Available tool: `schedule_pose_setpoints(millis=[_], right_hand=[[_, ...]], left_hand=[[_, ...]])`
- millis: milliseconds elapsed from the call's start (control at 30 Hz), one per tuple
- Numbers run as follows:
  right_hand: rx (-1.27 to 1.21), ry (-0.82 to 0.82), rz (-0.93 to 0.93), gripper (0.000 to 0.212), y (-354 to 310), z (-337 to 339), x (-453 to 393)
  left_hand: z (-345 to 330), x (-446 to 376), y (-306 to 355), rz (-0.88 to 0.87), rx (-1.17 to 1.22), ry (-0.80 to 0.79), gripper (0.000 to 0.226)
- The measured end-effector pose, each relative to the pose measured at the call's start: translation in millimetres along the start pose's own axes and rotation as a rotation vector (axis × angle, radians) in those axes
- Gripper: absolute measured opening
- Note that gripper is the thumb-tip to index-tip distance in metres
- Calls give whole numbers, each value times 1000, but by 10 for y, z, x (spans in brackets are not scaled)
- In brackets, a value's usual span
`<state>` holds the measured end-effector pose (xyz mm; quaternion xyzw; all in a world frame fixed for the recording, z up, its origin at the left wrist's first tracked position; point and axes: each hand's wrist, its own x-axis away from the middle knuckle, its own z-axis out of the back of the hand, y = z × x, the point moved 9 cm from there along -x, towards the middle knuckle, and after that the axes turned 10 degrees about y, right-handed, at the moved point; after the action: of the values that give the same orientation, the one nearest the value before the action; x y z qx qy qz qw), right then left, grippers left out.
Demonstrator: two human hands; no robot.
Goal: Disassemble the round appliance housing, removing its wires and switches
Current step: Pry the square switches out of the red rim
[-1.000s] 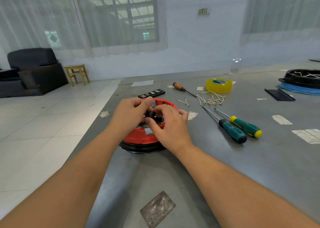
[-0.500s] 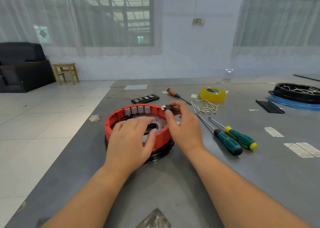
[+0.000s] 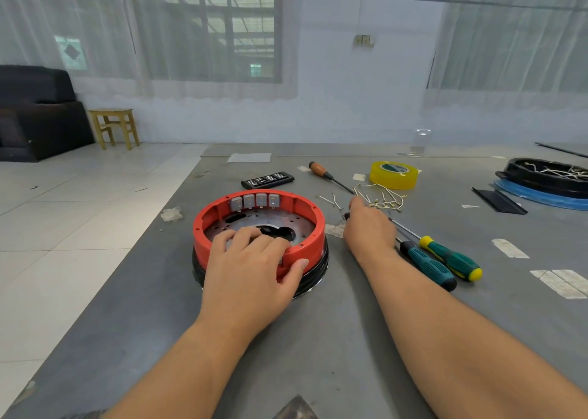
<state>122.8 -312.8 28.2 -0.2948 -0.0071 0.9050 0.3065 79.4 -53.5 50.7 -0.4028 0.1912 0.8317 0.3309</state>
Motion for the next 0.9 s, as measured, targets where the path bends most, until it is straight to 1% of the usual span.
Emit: schedule_pose_setpoints(millis=[167,300,400,567,700,800,900], right_hand=[[-10,-58,35,28,-34,-36,2],[-11,-28,115,38,-101,14,181],[-7,-39,179,40,-141,-3,314],[-66,-151,161,40,-120,-93,286],[-113,-267,169,49,-128,-215,172],[-150,-269,142,53,-82,-236,104],[-160,-245,147,53,-72,-242,102]], left_hand=[[-2,7,-13,22,13,-14,40],[-2,7,-8,37,17,-29,37],[5,10,2,37,24,-21,37],[19,18,0,51,43,-7,32],[25,17,-13,68,59,-4,31],[20,17,-30,64,61,-1,34],[25,16,-37,53,57,17,35]])
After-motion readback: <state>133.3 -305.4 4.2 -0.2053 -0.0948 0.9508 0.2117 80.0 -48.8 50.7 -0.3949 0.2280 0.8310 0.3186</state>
